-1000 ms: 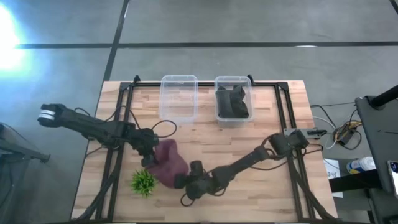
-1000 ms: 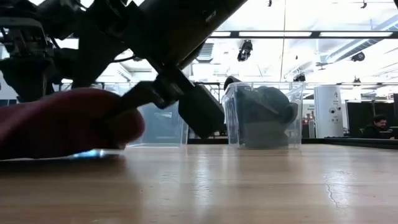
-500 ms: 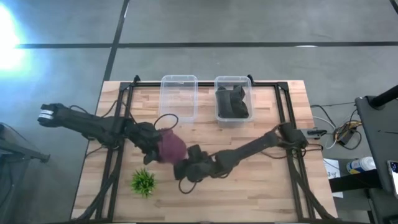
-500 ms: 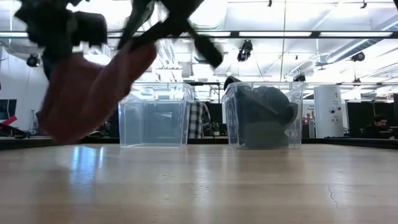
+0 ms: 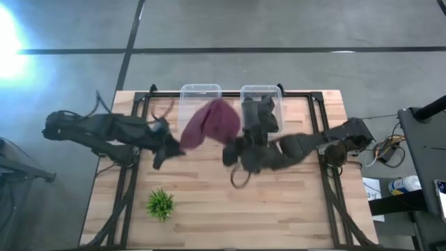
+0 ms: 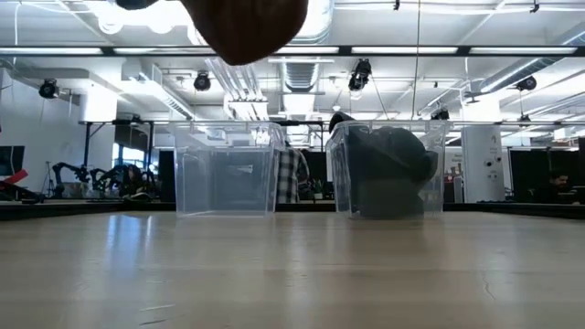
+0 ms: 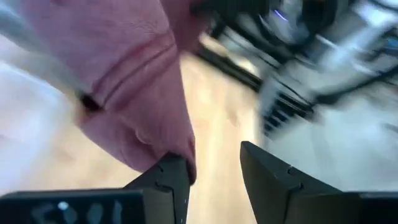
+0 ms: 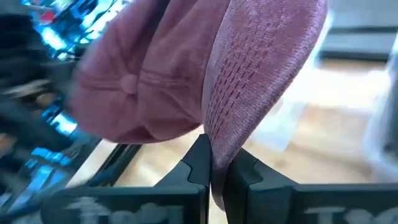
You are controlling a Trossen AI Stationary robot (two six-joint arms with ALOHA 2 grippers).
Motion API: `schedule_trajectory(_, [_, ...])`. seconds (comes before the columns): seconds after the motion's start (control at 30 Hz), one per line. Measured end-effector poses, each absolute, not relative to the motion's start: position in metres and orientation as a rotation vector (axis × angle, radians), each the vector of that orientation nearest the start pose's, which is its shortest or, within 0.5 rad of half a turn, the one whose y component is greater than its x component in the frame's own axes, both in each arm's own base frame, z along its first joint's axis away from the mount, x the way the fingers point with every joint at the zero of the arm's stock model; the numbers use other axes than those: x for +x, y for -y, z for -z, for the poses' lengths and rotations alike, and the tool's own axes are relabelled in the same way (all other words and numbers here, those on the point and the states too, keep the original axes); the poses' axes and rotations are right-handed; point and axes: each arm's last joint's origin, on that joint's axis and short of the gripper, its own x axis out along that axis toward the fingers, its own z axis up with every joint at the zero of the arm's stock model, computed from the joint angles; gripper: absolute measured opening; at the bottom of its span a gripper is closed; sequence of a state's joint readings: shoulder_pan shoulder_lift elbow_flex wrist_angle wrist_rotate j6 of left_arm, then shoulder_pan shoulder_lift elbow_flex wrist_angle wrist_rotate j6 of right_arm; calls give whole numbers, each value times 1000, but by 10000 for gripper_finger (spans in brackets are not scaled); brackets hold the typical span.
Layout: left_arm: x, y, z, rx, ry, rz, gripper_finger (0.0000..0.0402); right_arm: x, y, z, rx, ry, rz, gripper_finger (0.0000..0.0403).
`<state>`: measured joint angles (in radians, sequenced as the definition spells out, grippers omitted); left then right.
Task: Pick & Place hat
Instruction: Put the dark red cap into the left transparent bin
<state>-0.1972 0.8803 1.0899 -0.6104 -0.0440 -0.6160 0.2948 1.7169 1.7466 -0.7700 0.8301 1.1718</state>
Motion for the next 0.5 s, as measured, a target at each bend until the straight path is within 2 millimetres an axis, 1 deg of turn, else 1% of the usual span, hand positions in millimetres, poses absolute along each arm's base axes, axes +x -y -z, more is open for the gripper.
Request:
schedule_trajectory(0.1, [150,24,-399,-433,-358,-167,130,361,-61,-377,675,-250,810,13])
schedule_trajectory(0.2, [136,16,-410,-374,-345,-333,130,370,-31,-378,704,-268,796,13])
schedule_trajectory(0.27, [130,13,-411,-359,-349,-424,130,373,-11,-373,724,-307,812,13])
schedule_trajectory(0.37, [125,9,-407,-352,-372,-527,136,381,9,-365,760,-343,808,13])
schedule_trajectory(0.5, [126,10,-402,-319,-412,-530,156,391,32,-350,852,-427,761,13])
